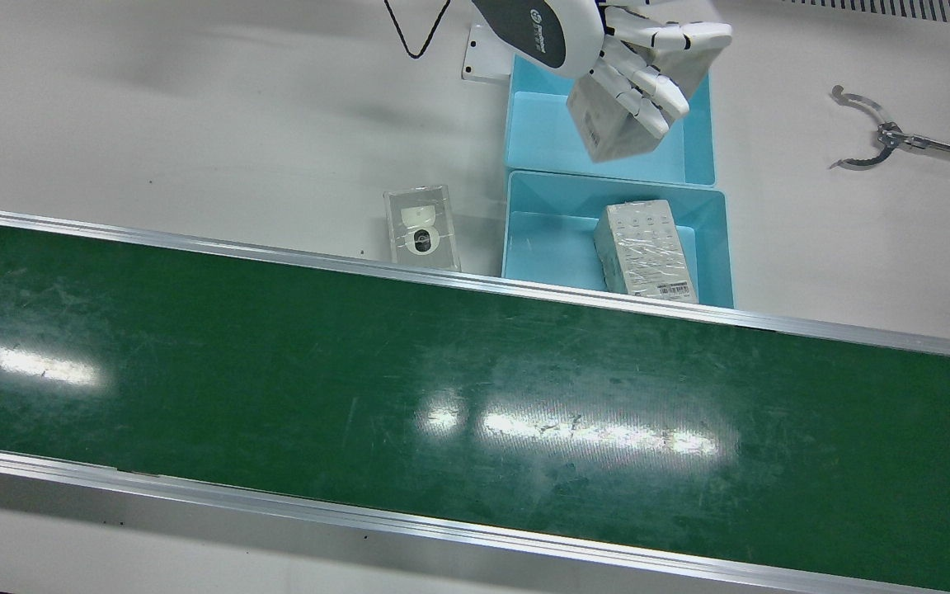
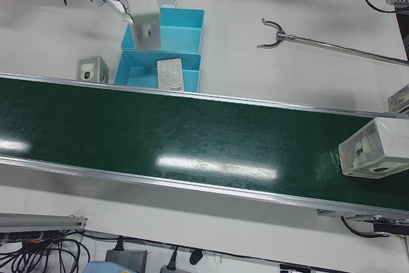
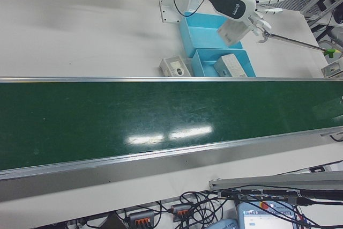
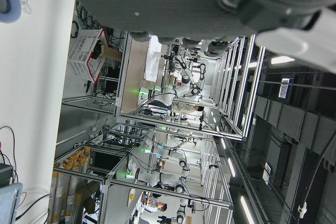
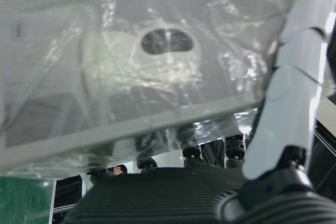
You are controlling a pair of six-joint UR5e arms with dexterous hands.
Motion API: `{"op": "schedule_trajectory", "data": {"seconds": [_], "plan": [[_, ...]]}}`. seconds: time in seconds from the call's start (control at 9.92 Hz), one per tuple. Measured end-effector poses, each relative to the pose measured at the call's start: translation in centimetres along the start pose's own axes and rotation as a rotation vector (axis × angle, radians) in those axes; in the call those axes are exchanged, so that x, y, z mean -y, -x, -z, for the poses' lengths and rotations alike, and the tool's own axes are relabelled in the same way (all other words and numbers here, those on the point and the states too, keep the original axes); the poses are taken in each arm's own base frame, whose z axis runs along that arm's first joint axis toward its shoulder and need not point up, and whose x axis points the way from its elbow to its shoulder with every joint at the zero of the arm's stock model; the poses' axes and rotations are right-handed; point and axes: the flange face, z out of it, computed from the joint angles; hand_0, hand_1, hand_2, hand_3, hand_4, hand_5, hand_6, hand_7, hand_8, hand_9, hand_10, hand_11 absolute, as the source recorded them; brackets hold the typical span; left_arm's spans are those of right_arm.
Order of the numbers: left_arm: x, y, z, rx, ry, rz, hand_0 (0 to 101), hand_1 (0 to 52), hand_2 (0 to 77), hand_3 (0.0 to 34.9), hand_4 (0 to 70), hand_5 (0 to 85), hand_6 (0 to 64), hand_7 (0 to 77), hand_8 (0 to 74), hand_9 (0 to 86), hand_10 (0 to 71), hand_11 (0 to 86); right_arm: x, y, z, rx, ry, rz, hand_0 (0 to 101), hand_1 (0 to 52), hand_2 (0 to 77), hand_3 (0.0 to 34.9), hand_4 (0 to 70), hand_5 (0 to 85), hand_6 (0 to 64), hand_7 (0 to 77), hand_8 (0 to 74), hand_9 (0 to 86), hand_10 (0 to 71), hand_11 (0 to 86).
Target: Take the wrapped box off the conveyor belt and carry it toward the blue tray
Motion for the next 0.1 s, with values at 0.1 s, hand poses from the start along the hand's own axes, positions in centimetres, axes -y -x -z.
{"op": "schedule_trajectory", "data": {"seconds": [0.1], "plan": [[0.0, 0.0, 0.0, 0.0, 0.0, 0.0, 0, 0.0, 1.1, 0.0, 0.5, 0.5, 0.5, 0.5, 0.0, 0.5, 0.5, 0.0, 0.02, -0.02, 0.01, -0.001, 0.0, 0.0, 39, 30.0, 4.4, 30.6, 6.0, 26.2, 0.0, 15.8, 0.0, 2.2, 3.3, 4.9]]}}
